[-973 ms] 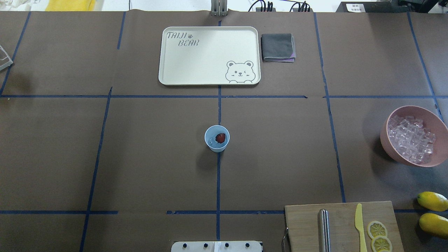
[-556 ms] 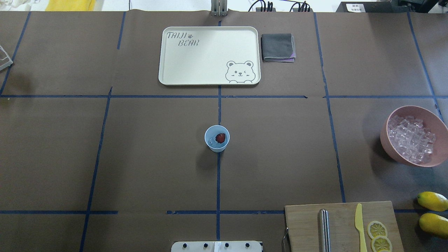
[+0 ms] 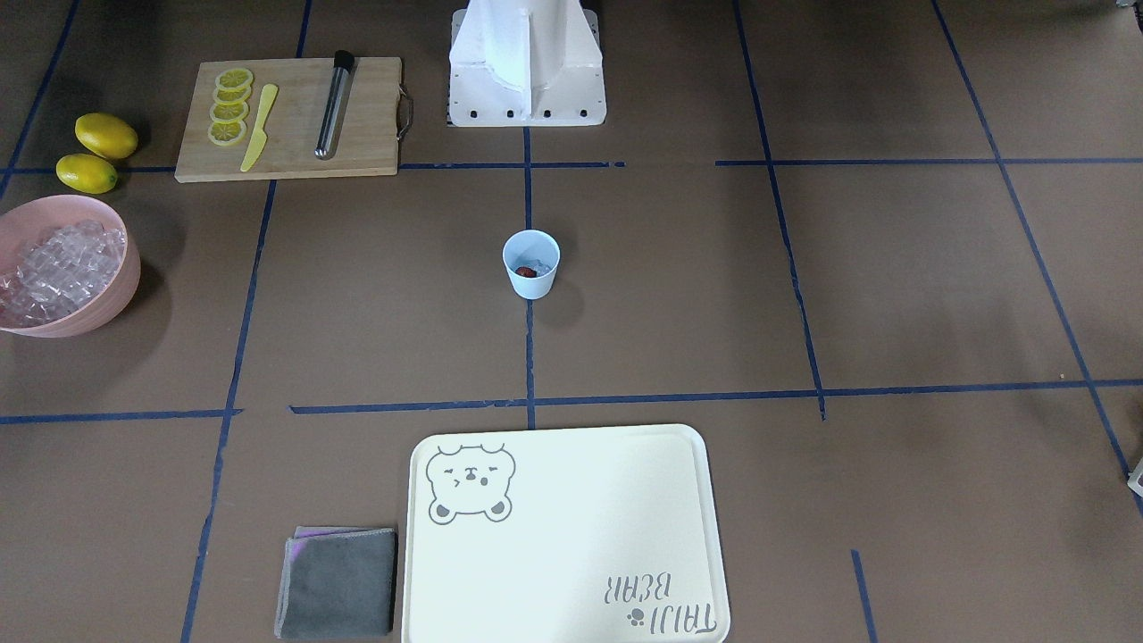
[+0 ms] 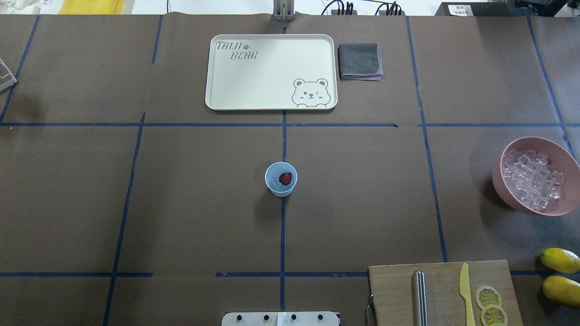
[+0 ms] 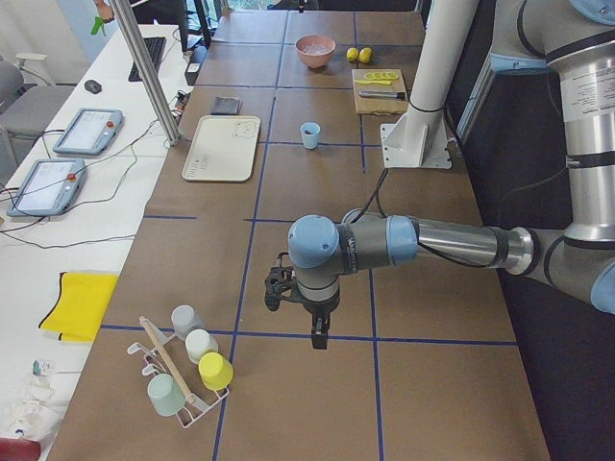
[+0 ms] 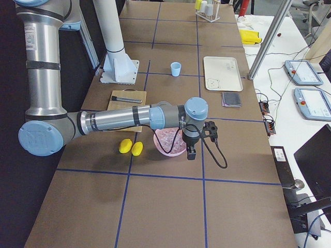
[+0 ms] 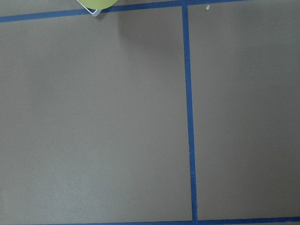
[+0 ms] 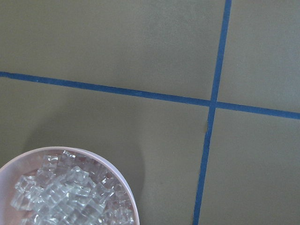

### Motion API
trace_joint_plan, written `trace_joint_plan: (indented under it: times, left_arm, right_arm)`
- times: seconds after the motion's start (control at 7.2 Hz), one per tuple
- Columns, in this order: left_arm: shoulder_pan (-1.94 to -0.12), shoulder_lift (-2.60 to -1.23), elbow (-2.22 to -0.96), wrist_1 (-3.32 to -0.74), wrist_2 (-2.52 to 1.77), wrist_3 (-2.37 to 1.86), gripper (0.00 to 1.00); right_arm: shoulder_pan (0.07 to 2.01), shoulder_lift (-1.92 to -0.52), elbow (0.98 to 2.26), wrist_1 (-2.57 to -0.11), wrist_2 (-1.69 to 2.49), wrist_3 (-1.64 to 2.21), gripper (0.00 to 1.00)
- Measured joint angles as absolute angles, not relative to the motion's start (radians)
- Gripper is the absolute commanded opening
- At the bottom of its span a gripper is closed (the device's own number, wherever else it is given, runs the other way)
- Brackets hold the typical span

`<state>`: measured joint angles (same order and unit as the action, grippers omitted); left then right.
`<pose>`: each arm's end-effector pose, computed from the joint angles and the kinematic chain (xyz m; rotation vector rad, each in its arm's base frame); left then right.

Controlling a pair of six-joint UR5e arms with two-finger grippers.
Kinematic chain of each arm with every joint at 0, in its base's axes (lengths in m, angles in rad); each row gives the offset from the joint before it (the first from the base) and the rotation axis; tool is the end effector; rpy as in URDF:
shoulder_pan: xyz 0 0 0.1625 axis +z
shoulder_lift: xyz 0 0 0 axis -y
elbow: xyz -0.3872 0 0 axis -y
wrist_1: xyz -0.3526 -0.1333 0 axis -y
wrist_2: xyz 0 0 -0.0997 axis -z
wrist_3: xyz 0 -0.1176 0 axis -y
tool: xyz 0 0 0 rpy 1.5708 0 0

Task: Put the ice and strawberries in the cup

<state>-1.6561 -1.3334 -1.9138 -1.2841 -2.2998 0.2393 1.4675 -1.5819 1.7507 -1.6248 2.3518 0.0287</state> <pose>-0.0839 -0.3359 0.6059 -0.0532 0.7454 0.0808 0.0036 -0.4547 0.5620 0.0572 -0.7860 -0.1155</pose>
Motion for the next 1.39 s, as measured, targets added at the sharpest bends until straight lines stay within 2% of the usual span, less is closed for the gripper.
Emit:
trace_joint_plan:
  times: [0.83,1.39]
  left_arm:
    - [-1.655,-1.313,-1.909,-1.254,-2.305,0.236,1.00]
    - [-1.655,-1.335,-1.905,-1.265,-2.316,0.231,1.00]
  right_arm:
    - [1.519,-1.577,1.702,-1.633,2.349,0.011,1.00]
    - [1.522,-1.623,1.710,-1.629,2.354,-0.055,1.00]
